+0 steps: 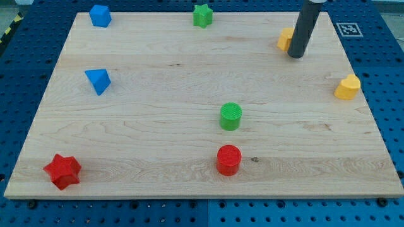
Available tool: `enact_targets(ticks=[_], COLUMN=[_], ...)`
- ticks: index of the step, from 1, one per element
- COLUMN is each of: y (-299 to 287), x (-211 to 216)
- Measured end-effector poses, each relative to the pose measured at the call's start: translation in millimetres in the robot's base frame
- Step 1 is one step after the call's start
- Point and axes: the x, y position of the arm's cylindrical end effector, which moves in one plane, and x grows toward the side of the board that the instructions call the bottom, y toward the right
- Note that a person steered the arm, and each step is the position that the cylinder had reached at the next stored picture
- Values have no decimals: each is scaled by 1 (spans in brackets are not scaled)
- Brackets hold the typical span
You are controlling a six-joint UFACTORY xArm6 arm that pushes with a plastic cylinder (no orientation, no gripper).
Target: Move yellow hexagon to bottom center
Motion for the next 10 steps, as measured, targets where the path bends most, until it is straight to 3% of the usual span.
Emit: enact_targets(ticks=[1, 2, 3, 5, 10], y=[14, 44, 40, 37, -48], x=[32, 20, -27, -51, -55])
